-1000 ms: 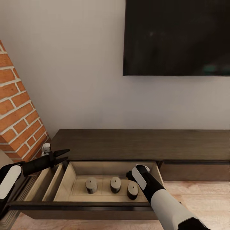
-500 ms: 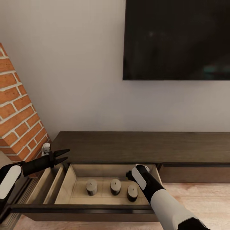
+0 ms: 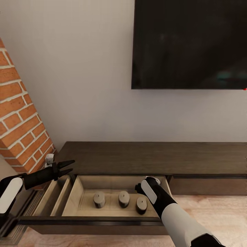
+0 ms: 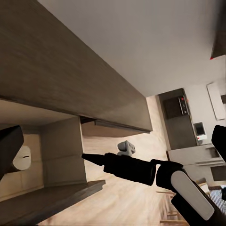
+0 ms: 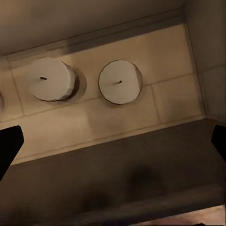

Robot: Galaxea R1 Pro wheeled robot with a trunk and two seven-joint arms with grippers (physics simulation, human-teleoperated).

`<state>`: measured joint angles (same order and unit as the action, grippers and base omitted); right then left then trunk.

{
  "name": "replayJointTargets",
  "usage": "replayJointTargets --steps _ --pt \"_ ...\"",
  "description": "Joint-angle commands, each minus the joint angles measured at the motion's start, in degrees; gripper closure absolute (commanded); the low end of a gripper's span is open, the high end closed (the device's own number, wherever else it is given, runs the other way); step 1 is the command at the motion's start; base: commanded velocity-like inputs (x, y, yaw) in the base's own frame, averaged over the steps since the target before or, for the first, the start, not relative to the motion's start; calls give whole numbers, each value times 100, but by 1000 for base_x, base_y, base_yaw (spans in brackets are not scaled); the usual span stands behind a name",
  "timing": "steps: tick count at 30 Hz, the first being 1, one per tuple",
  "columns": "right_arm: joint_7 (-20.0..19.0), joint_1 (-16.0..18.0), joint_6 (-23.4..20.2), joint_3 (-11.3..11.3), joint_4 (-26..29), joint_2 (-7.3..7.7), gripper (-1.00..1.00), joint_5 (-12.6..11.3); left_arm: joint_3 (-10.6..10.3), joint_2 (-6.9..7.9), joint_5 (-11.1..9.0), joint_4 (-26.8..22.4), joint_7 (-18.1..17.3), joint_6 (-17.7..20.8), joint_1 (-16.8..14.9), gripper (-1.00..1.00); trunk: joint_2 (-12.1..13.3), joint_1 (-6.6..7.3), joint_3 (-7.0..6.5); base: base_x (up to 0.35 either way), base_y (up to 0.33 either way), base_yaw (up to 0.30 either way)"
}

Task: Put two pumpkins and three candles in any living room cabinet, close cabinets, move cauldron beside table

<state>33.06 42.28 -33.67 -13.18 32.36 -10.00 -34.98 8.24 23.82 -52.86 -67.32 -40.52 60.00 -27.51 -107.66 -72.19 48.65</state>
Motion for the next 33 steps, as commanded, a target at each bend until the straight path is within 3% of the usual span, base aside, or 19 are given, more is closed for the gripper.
replayJointTargets --steps 1,17,21,25,33 --pt "0 0 2 0 -1 0 -100 0 -3 0 3 0 0 0 0 -100 42 23 -18 -188 0 0" --pt "-42 0 147 -32 26 0 -100 30 -7 0 3 0 0 0 0 -100 683 374 -306 -314 0 0" --pt "-61 0 812 -433 42 17 -100 40 -7 0 3 0 0 0 0 -100 844 462 -377 -329 0 0" --pt "-76 0 1018 -793 42 23 -100 36 -7 0 3 0 0 0 0 -100 1004 550 -449 -329 0 0" --pt "-80 0 1070 -907 38 19 -100 35 -7 0 3 0 0 0 0 -100 1325 725 -593 -329 0 0"
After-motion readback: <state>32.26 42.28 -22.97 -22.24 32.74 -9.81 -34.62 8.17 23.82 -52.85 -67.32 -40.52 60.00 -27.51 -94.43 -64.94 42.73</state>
